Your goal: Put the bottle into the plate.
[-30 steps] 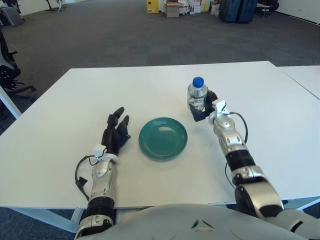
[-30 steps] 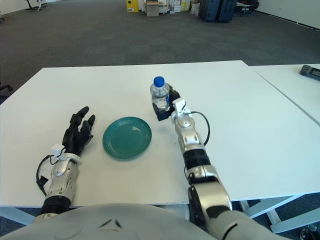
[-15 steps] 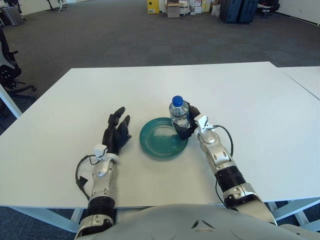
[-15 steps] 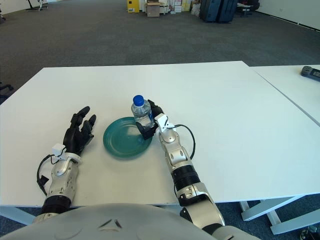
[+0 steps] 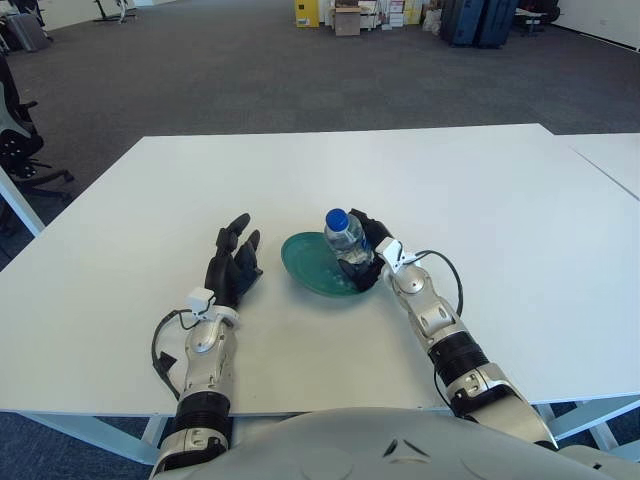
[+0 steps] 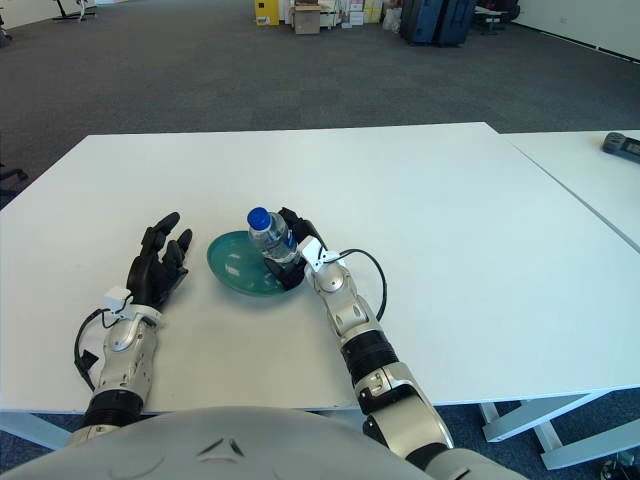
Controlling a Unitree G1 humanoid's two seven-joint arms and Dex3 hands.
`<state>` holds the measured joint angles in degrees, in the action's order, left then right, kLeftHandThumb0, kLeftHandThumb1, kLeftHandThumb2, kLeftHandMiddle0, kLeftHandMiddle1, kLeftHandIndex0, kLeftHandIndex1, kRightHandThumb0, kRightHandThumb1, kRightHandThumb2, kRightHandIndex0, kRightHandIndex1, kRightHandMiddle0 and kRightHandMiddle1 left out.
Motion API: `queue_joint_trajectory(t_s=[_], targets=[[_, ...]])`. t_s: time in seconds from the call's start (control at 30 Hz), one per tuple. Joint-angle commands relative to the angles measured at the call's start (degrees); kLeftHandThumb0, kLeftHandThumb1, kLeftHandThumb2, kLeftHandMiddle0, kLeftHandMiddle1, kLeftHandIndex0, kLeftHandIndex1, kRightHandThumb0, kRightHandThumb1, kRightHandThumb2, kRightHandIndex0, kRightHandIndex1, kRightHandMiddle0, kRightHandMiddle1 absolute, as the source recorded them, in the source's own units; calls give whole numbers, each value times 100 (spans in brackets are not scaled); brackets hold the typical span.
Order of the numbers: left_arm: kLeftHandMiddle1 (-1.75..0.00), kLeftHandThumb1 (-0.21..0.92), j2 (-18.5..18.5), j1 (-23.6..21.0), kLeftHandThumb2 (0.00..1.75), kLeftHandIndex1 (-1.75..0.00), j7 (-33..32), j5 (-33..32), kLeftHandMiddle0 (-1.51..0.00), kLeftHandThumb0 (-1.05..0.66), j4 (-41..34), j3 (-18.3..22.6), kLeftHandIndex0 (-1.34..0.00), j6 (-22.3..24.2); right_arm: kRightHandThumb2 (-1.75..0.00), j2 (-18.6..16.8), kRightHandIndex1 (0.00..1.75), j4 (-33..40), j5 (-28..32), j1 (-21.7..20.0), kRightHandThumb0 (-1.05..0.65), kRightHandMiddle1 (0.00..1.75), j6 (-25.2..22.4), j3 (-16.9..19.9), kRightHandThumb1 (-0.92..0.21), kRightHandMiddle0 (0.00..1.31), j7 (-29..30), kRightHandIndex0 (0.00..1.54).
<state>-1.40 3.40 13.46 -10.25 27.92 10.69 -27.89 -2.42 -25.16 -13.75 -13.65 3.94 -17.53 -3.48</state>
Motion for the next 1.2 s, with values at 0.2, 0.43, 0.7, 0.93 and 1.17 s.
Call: queue_joint_trajectory(t_s=[0.2,0.43,0.7,0.93,1.17], targets=[[-1,92,-267,329,78,-74,-38,-111,-41,-72,289,-67,0,101,-162,18,170,-381,-149,-155,0,175,303,-150,-4,59,-77,82],[-1,92,-291,370,77,-74,-58,-78,-41,-73,233,-87,0,106,-161,50,173,-502,-158,-213,0,175,291,-167,-6,58,-176,79],[-1,92,-303,414,76,-75,-26,-106,-42,-73,177,-99,0,123,-164,127,175,-411,-279,-213,0,175,290,-201,-3,61,-122,81],[-1,92,-316,437,76,-75,-24,-109,-43,-73,157,-112,0,133,-161,324,175,-194,-586,-183,0,174,594,-317,-7,59,42,78],[-1,92,-320,454,77,-75,-31,-93,-42,-72,117,-136,0,166,-156,630,168,-61,-932,-266,0,175,1053,-446,-9,56,129,80]])
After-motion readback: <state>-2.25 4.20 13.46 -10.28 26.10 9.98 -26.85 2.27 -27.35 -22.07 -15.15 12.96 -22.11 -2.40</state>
